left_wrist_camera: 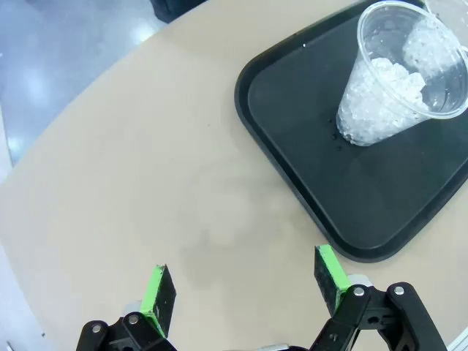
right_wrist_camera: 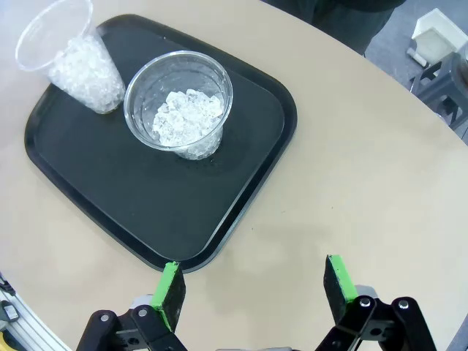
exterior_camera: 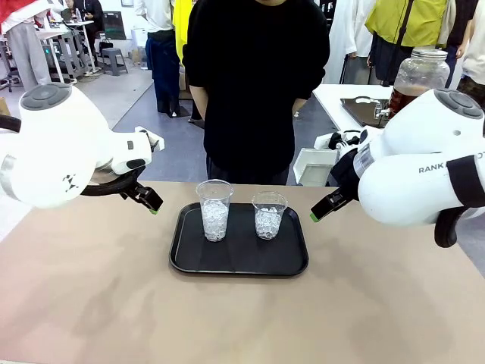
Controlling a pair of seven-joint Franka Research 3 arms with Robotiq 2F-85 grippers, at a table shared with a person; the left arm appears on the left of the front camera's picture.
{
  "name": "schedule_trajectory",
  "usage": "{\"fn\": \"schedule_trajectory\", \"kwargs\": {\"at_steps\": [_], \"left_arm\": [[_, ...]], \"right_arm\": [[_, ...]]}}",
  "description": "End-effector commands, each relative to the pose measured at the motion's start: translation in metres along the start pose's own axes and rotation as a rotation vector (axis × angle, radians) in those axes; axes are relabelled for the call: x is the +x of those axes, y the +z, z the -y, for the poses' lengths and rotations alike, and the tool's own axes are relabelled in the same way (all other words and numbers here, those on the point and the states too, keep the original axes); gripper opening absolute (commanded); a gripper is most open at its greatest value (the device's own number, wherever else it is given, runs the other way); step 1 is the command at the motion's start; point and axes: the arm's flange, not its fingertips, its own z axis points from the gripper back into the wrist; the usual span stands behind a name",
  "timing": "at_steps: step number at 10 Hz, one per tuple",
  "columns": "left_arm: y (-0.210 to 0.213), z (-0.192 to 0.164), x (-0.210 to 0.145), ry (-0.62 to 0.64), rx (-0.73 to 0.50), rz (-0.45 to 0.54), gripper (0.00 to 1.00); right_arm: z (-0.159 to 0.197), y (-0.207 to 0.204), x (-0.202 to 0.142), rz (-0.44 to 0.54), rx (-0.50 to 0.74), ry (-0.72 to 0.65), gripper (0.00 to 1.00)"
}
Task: Pour the drink into the iced cup.
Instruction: Pick up the iced cup indicated by the human and present it to them.
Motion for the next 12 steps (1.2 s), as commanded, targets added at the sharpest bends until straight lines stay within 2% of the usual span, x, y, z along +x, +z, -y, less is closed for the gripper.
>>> {"fn": "schedule_trajectory", "kwargs": {"at_steps": [1,2,4,7,8,9,12], "left_arm": [[0.001,-0.001,-0.001,-0.001,0.001,-0.005,1.0],[0.0,0.0,0.0,0.0,0.0,0.0,1.0],[0.029,-0.002,0.017,0.027,0.008,0.017,1.0],[0.076,-0.018,0.048,0.112,-0.038,0.021,1.0],[0.085,-0.025,0.056,0.16,-0.083,0.017,1.0],[0.095,-0.034,0.062,0.221,-0.179,0.025,1.0],[0.096,-0.064,0.062,0.376,-0.396,0.087,1.0]], "right_arm": [[0.002,0.002,0.0,0.005,-0.003,0.001,1.0],[0.0,0.0,0.0,0.0,0.0,0.0,1.0],[0.004,0.033,0.018,0.019,0.082,-0.016,1.0],[0.025,0.086,0.039,0.058,0.239,-0.117,1.0],[0.032,0.099,0.04,0.069,0.292,-0.162,1.0],[0.043,0.111,0.038,0.097,0.403,-0.219,1.0],[0.076,0.112,0.021,0.162,0.607,-0.38,1.0]]}}
